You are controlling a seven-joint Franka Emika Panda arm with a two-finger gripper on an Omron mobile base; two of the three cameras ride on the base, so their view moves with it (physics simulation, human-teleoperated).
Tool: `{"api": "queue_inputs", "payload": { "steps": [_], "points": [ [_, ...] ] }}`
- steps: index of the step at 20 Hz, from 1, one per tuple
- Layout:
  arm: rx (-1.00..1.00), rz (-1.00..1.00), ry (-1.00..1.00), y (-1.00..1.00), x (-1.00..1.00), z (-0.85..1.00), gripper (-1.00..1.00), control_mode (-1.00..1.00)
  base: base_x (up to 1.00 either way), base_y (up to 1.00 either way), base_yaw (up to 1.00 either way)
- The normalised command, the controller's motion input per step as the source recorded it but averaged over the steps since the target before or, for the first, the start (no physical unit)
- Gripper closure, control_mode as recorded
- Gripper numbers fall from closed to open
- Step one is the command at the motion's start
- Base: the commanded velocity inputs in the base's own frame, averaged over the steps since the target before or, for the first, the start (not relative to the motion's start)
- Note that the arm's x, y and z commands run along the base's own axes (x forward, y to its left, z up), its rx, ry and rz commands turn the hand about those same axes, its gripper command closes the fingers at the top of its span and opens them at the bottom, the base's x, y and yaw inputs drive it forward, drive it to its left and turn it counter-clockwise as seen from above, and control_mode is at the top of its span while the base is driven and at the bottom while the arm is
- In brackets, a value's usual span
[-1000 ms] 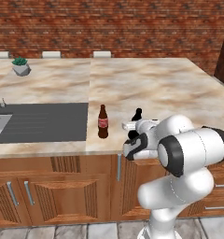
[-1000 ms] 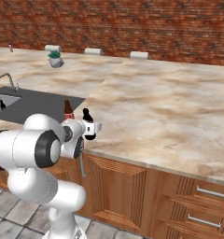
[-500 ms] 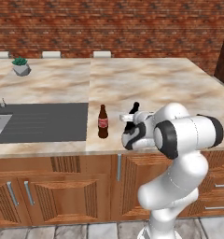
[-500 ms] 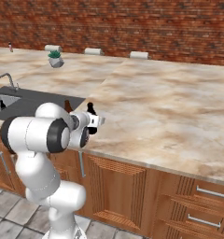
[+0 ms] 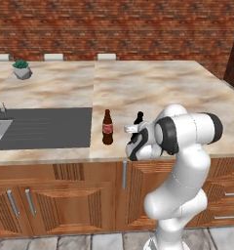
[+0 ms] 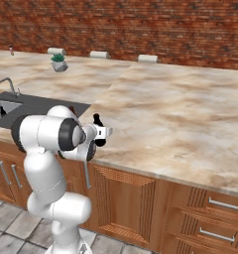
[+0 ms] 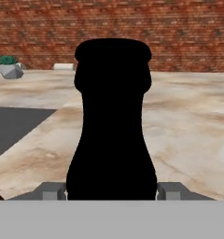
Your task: Place the large bottle from the dining counter next to the other large bottle outside the sink, and place the small bottle from the dining counter next to the other small bottle inside the sink.
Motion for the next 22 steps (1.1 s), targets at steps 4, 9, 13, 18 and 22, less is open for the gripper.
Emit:
{"api": "queue_inputs", "payload": {
  "steps": [4,9,13,18,22],
  "points": [
    [-0.05,0.0,-0.1,0.11,0.01,-0.22,1.0,-1.0,0.0,0.0,0.0],
    [0.0,0.0,-0.08,0.02,0.11,-0.07,1.0,-1.0,0.0,0.0,0.0],
    [0.0,0.0,-0.07,0.0,0.17,0.0,1.0,-1.0,0.0,0.0,0.0],
    [0.0,0.0,-0.06,0.0,0.13,-0.11,1.0,-1.0,0.0,0.0,0.0],
    [0.0,0.0,-0.04,0.06,0.02,-0.31,1.0,-1.0,0.0,0.0,0.0]
  ]
}}
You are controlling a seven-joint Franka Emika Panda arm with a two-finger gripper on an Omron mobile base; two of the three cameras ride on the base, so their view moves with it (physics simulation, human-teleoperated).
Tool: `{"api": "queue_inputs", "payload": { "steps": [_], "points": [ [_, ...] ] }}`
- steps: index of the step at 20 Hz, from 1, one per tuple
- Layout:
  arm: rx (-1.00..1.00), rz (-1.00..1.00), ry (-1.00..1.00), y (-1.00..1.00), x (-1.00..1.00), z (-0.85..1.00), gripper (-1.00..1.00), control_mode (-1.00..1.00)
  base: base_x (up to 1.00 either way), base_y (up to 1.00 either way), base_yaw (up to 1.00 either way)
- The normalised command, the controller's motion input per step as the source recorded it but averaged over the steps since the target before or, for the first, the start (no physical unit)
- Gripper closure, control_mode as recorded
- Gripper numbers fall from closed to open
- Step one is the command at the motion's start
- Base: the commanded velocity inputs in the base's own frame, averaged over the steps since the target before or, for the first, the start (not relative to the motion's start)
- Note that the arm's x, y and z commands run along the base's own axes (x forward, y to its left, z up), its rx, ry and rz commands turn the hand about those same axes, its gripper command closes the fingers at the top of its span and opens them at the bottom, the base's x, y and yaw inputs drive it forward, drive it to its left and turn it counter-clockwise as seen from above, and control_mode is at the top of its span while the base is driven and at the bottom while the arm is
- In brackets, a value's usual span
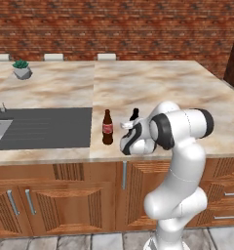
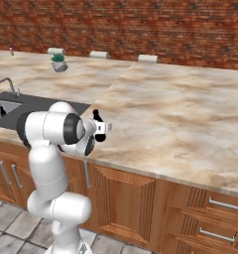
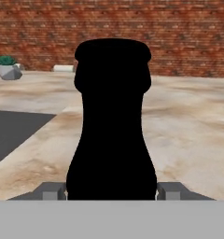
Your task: Place the large bottle from the dining counter next to the other large bottle outside the sink, and place the small bottle from the dining counter next to the other small bottle inside the sink.
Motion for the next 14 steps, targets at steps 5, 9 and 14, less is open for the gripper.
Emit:
{"api": "queue_inputs", "payload": {
  "steps": [5,9,14],
  "points": [
    [0.0,0.0,-0.04,0.11,0.0,-0.47,1.0,-1.0,0.0,0.0,0.0],
    [0.0,0.0,-0.04,0.08,0.0,-0.52,1.0,-1.0,0.0,0.0,0.0],
    [-0.02,0.0,-0.05,0.06,0.0,-0.55,1.0,-1.0,0.0,0.0,0.0]
  ]
}}
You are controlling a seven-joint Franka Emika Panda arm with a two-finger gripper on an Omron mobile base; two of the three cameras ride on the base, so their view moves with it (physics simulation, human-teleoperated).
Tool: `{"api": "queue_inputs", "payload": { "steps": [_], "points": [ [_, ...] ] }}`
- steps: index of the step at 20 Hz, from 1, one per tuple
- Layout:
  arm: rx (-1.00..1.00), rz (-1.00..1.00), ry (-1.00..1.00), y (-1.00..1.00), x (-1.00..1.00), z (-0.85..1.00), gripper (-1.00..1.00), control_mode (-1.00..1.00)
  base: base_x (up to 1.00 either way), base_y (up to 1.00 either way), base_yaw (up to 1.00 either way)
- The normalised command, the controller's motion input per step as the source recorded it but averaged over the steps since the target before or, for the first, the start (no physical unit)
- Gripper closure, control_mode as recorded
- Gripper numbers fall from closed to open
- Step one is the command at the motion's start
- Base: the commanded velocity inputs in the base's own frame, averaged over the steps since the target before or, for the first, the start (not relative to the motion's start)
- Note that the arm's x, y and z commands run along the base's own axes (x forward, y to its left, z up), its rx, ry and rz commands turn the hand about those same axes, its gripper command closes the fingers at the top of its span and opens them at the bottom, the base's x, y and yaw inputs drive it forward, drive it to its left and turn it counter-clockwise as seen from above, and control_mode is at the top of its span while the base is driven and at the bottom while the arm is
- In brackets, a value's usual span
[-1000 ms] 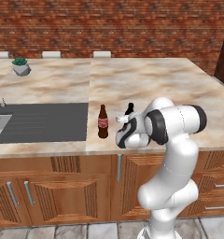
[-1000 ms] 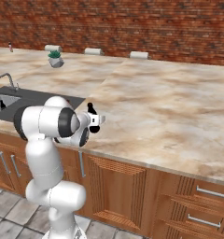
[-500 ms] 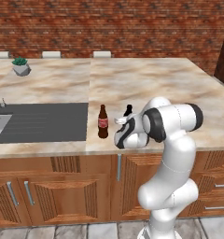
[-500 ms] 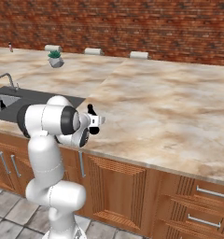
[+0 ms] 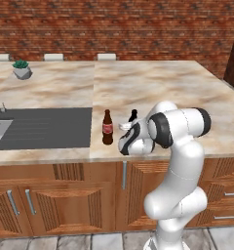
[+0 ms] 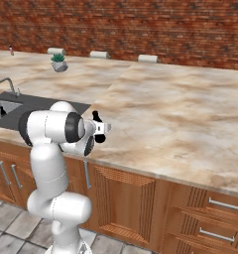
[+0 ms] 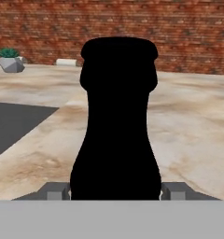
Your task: Place the large bottle from the dining counter next to the other large bottle outside the sink, and place the small bottle from the dining counter next to the other small bottle inside the sink.
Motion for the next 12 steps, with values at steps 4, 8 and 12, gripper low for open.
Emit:
{"api": "queue_inputs", "payload": {
  "steps": [4,8,12],
  "points": [
    [-0.03,0.0,-0.05,0.02,0.0,-0.53,-1.0,-1.0,0.0,0.0,0.0],
    [-0.06,0.0,-0.07,0.03,-0.03,-0.44,-1.0,-1.0,0.0,0.0,0.0],
    [-0.12,0.0,-0.1,0.0,-0.17,-0.39,-1.0,-1.0,0.0,0.0,0.0]
  ]
}}
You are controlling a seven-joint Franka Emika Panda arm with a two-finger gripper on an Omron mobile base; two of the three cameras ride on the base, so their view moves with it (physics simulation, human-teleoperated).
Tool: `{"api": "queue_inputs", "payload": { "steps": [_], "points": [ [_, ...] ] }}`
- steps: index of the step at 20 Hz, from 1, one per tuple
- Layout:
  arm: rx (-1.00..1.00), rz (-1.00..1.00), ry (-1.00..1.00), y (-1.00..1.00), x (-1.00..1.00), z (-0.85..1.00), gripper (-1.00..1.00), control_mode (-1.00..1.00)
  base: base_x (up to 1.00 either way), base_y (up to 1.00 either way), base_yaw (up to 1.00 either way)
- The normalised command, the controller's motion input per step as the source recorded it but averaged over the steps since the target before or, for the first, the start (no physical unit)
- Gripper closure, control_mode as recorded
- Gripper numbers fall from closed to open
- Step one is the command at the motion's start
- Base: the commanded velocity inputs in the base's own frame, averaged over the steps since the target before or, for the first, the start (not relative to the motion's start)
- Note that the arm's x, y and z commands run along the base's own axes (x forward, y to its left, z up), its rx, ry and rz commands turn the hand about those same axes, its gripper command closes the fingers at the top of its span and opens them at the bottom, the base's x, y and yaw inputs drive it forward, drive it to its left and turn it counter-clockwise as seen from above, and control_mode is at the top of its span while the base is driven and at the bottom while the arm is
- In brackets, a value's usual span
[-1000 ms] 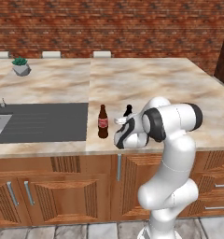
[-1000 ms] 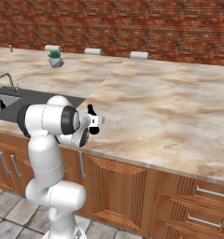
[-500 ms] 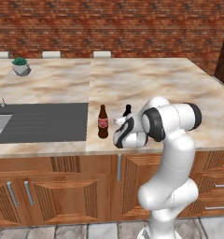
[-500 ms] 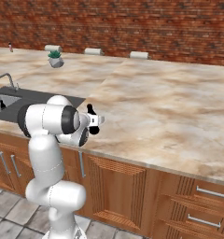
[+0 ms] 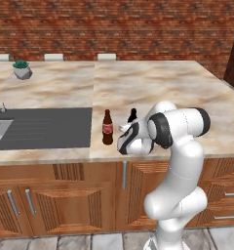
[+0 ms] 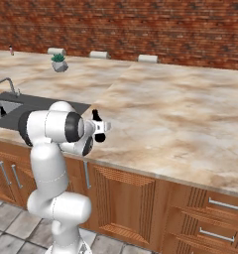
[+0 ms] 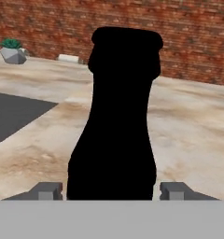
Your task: Place the large bottle from the dining counter next to the other large bottle outside the sink, and place the small bottle from the dining counter next to the other small bottle inside the sink.
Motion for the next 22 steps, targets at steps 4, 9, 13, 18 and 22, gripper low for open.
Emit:
{"api": "queue_inputs", "payload": {
  "steps": [4,9,13,18,22],
  "points": [
    [-0.17,0.0,-0.09,-0.04,-0.12,-0.36,-1.0,-1.0,0.0,0.0,0.0],
    [-0.15,0.0,-0.12,-0.02,-0.22,-0.36,-1.0,-1.0,0.0,0.0,0.0],
    [-0.15,0.0,-0.15,0.0,-0.37,-0.33,-1.0,-1.0,0.0,0.0,0.0],
    [-0.14,0.0,-0.18,0.0,-0.57,-0.26,-1.0,-1.0,0.0,0.0,0.0],
    [-0.1,0.0,-0.18,0.0,-0.66,-0.13,-1.0,-1.0,0.0,0.0,0.0]
  ]
}}
